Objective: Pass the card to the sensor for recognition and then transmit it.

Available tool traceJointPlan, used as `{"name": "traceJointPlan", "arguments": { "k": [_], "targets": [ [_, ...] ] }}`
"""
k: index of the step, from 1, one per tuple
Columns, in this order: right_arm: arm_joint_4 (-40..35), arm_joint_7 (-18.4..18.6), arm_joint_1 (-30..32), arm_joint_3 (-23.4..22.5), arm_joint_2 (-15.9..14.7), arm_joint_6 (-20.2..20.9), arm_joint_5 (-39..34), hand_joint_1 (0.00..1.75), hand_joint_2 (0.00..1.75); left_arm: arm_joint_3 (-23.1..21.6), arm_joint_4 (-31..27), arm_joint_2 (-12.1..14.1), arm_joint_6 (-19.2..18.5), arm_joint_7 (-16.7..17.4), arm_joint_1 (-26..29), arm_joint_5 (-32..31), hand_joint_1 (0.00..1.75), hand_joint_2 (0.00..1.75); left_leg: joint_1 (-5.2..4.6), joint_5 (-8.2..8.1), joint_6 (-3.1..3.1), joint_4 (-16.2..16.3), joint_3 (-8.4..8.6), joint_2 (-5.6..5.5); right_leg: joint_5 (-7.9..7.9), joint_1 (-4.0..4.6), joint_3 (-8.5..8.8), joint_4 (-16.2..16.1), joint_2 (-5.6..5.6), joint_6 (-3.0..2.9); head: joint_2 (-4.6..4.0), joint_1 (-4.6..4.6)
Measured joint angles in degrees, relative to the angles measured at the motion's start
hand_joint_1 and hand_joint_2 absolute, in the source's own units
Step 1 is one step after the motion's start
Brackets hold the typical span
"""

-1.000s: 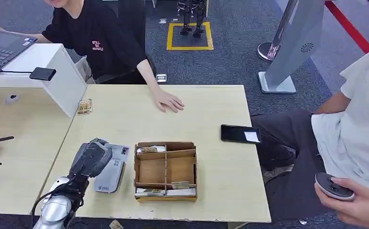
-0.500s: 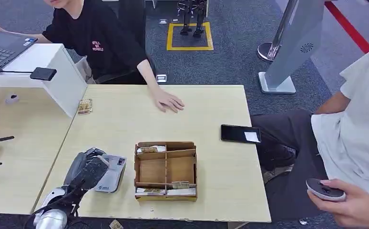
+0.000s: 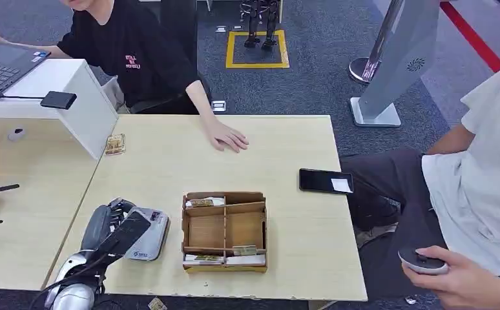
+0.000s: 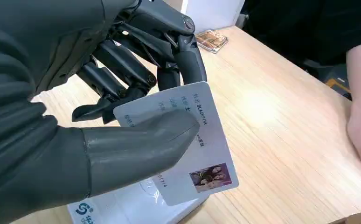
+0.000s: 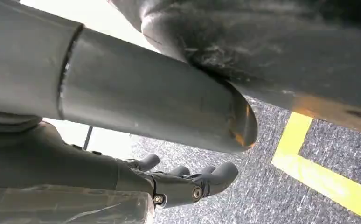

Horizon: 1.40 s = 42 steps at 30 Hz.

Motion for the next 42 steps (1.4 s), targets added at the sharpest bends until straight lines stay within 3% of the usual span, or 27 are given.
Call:
{"name": "traceJointPlan", "arguments": {
  "k": [17, 42],
  "targets": [
    [-0.1, 0.0, 0.0, 0.0, 0.0, 0.2, 0.2, 0.00, 0.00, 0.0, 3.5, -0.4, 0.2, 1.6, -1.4, -4.6, 1.75, 1.75, 0.00, 0.00, 0.00, 0.0, 0.00, 0.00, 0.00, 0.00, 0.00, 0.0, 0.02, 0.00, -0.02, 0.00],
    [-0.1, 0.0, 0.0, -0.3, 0.0, 0.3, 0.4, 0.00, 0.00, 0.0, 5.9, 0.6, -3.0, 2.7, -2.3, -7.9, 1.75, 1.75, 0.00, 0.00, 0.00, 0.0, 0.01, 0.00, 0.01, 0.00, 0.00, 0.0, 0.01, 0.00, -0.02, 0.00]
  ]
}}
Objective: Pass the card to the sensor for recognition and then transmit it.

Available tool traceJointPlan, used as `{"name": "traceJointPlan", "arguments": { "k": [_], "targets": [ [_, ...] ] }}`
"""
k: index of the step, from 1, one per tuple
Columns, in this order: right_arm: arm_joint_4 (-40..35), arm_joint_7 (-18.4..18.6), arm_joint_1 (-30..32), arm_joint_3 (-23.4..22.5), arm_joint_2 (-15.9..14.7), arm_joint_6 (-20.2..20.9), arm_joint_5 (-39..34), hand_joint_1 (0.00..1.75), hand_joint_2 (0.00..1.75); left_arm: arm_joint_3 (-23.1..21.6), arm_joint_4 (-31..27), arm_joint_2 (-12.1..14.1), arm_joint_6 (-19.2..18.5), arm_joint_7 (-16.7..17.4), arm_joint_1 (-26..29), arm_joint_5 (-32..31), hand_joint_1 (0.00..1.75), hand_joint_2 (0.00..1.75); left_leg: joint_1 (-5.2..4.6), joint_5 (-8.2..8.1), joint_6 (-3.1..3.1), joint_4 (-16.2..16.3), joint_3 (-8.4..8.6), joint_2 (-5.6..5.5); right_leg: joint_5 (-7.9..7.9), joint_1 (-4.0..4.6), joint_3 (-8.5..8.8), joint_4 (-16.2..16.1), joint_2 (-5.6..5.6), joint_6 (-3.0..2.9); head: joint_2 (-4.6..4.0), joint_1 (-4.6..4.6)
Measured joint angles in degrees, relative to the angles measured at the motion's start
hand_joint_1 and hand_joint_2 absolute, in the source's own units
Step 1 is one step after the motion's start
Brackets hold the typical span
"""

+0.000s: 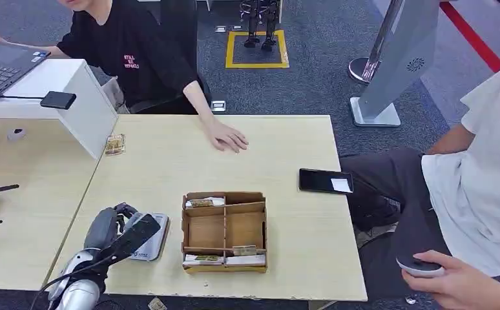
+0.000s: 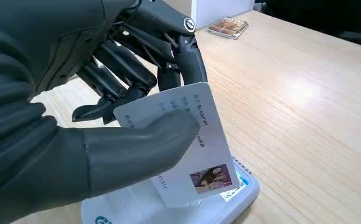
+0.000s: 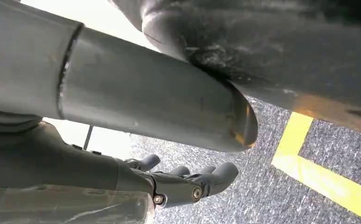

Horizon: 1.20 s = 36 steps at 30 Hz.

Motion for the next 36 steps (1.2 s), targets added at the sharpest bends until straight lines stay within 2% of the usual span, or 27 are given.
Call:
{"name": "traceJointPlan", "arguments": {
  "k": [14, 36],
  "targets": [
    [0.0, 0.2, 0.0, 0.0, 0.0, 0.1, 0.1, 0.00, 0.00, 0.0, 0.9, 0.1, 1.0, 1.6, -0.1, -4.7, 1.75, 1.75, 0.00, 0.00, 0.00, 0.0, 0.01, 0.00, 0.00, 0.00, 0.00, 0.0, 0.00, 0.00, 0.00, 0.02],
    [-0.2, 0.2, 0.0, 0.0, 0.0, 0.2, 0.5, 0.00, 0.00, -0.1, 2.8, -0.4, 1.5, 1.8, 0.0, -6.1, 1.75, 1.75, 0.00, 0.00, 0.00, 0.0, 0.01, 0.00, 0.00, 0.00, 0.02, 0.0, -0.01, 0.00, 0.02, 0.02]
  ]
}}
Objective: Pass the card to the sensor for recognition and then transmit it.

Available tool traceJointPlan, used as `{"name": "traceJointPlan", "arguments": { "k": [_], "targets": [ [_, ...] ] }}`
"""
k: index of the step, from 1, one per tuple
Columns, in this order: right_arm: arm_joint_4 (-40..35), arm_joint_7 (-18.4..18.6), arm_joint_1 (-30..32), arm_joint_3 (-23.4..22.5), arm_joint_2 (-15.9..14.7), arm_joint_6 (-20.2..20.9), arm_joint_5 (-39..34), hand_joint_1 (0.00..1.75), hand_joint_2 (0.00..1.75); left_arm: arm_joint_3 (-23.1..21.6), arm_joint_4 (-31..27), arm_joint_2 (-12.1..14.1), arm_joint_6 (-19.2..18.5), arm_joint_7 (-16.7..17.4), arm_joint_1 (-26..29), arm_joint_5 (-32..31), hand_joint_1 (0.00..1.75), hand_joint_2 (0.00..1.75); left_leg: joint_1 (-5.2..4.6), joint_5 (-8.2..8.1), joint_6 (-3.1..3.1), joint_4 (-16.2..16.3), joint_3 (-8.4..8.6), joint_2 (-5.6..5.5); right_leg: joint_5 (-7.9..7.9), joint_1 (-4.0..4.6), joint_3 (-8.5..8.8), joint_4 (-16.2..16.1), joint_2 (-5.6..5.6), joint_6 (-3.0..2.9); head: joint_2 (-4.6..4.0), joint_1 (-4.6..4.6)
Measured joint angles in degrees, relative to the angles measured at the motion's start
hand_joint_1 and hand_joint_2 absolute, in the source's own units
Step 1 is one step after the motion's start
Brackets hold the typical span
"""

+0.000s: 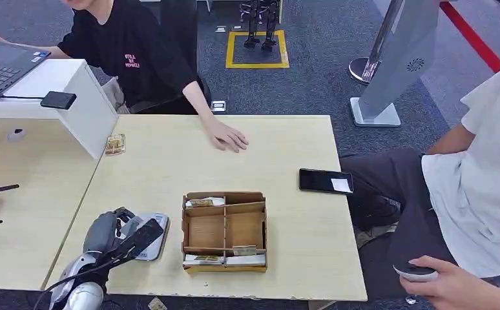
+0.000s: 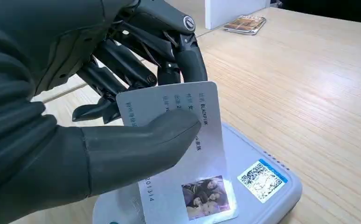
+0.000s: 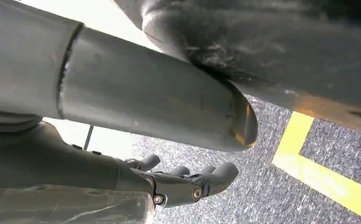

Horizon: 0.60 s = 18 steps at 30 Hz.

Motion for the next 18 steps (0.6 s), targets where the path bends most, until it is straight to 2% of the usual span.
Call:
{"name": "traceJointPlan", "arguments": {
  "k": [18],
  "targets": [
    [-0.2, 0.0, 0.0, 0.0, 0.0, 0.4, 0.1, 0.00, 0.00, 0.0, 0.5, 0.0, -1.6, 0.2, 0.4, -0.2, 1.75, 1.75, 0.00, 0.00, 0.00, 0.0, 0.00, 0.00, 0.00, 0.00, 0.01, 0.0, -0.01, 0.00, -0.02, 0.00]
  ]
}}
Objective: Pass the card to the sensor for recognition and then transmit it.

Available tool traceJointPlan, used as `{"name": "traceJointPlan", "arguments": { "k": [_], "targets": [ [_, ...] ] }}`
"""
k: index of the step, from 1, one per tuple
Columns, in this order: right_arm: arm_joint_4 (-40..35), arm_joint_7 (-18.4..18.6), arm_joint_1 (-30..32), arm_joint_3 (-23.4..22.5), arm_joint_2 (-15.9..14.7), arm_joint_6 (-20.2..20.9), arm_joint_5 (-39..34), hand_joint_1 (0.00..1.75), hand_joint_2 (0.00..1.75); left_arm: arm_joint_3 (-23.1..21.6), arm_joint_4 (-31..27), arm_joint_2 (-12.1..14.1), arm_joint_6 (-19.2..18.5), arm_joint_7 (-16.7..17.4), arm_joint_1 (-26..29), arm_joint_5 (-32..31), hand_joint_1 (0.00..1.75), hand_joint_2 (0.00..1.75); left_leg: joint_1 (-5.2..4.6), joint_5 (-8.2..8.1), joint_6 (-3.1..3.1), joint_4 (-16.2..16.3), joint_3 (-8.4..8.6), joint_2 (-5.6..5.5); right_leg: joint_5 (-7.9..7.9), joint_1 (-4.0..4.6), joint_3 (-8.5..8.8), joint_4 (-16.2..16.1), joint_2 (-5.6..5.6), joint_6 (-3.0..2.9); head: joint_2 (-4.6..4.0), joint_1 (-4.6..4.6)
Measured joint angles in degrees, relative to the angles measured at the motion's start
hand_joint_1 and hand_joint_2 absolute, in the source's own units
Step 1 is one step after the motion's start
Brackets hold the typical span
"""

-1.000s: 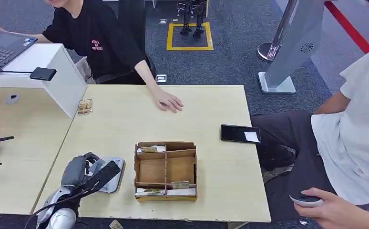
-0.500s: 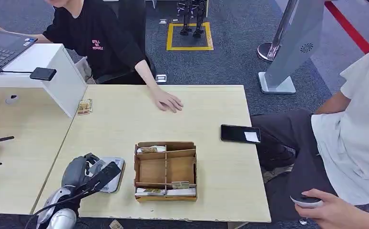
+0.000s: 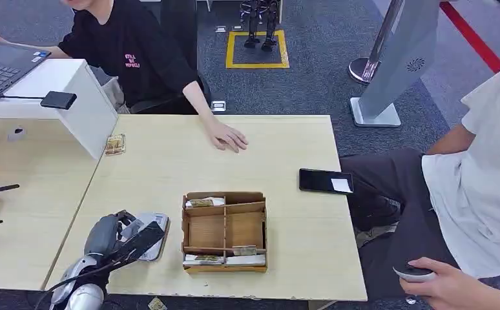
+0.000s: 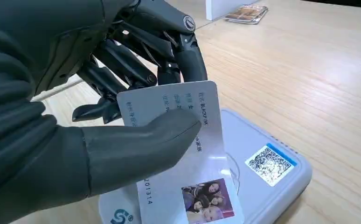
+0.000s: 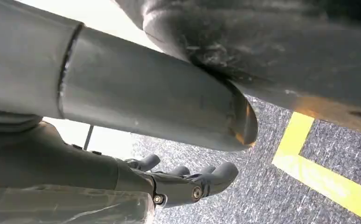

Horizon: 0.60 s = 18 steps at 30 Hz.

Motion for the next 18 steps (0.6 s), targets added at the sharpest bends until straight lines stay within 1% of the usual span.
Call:
{"name": "traceJointPlan", "arguments": {
  "k": [6, 18],
  "targets": [
    [0.0, 0.0, 0.0, 0.0, 0.0, 0.0, 0.1, 0.00, 0.00, 0.0, 0.2, 0.0, -0.7, 0.0, 0.7, 0.0, 1.75, 1.75, 0.00, 0.00, 0.00, 0.0, 0.00, 0.00, 0.00, 0.00, 0.00, 0.0, 0.00, 0.00, 0.00, 0.00],
    [0.0, 0.0, 0.0, 0.0, 0.0, 0.0, 0.2, 0.00, 0.00, -0.1, 0.5, 0.0, -0.7, 0.0, 1.0, 0.0, 1.75, 1.75, 0.00, 0.00, 0.00, 0.0, 0.01, 0.00, 0.00, 0.00, 0.00, 0.0, 0.00, 0.00, 0.02, 0.00]
  ]
}}
